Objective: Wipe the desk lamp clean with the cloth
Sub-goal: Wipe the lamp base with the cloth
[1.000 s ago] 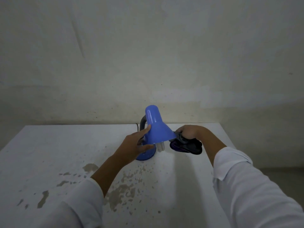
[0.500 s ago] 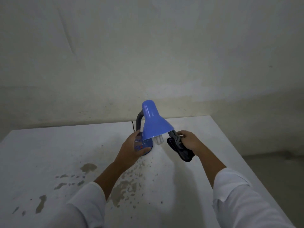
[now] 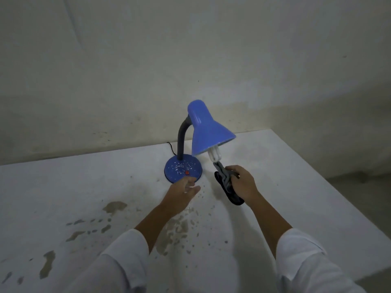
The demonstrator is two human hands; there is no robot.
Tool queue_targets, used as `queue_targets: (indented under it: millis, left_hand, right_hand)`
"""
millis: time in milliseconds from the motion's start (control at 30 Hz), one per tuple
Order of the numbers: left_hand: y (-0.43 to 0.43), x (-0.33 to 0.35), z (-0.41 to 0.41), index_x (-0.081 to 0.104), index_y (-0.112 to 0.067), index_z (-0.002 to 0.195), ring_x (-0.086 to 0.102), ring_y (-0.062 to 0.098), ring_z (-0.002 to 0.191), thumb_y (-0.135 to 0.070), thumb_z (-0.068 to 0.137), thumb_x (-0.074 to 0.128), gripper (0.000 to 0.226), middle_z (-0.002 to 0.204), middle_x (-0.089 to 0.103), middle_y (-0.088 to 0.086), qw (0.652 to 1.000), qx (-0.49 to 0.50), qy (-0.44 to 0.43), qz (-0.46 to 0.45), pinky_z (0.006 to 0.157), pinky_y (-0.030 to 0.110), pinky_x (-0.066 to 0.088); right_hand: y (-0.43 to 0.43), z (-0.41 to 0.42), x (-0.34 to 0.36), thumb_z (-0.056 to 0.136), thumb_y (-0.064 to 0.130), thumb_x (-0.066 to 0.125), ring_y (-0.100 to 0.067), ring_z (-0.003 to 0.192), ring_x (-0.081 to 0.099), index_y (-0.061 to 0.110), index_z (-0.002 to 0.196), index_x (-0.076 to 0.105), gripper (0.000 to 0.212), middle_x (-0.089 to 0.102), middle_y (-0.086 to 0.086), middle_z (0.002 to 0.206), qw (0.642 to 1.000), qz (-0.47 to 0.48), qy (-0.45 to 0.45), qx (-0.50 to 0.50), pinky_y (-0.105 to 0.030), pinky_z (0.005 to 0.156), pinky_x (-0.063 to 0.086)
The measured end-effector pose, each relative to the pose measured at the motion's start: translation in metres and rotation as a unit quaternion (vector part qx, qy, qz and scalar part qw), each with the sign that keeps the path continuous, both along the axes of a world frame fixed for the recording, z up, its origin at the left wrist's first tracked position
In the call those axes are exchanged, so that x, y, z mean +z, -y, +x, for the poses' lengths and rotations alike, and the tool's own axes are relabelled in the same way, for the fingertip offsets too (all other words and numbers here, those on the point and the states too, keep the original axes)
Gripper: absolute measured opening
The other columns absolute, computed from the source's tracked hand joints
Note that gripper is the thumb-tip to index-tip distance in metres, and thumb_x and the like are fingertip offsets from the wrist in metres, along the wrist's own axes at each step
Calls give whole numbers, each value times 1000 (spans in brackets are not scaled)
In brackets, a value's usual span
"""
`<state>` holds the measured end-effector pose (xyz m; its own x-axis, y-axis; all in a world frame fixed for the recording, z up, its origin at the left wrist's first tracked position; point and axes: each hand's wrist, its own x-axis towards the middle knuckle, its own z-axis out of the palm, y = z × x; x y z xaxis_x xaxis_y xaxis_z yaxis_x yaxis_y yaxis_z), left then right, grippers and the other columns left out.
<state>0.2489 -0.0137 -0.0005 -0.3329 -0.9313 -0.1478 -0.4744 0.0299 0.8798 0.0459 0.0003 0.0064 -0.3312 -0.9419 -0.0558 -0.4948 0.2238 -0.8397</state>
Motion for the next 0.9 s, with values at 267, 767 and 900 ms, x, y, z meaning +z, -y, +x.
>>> queue_targets:
  millis: [267, 767, 900]
  left_hand:
    - [-9, -43, -26, 50, -14, 129, 59, 28, 111, -44, 90, 50, 49, 123, 61, 12, 998, 30, -48, -30, 97, 38, 47]
    - [-41, -54, -28, 38, -9, 127, 63, 29, 106, -43, 88, 54, 54, 119, 59, 15, 946, 137, -294, 18, 95, 46, 51]
    - [-23, -58, -14, 39, -10, 134, 62, 31, 106, -27, 91, 52, 48, 122, 59, 16, 946, 185, -268, -8, 92, 46, 52]
  right_hand:
    - [-7, 16, -38, 91, 1, 42, -21, 107, 56, 8, 117, 60, 32, 62, -11, 121, 994, -93, -47, 26, -21, 88, 40]
    - [-50, 72, -42, 93, 10, 46, -20, 101, 58, 10, 116, 57, 26, 61, -9, 115, 978, -181, 28, 102, -23, 81, 49]
    - [-41, 77, -44, 94, 13, 44, -15, 99, 56, 13, 118, 58, 27, 60, -1, 111, 977, -157, 45, 140, -22, 83, 50]
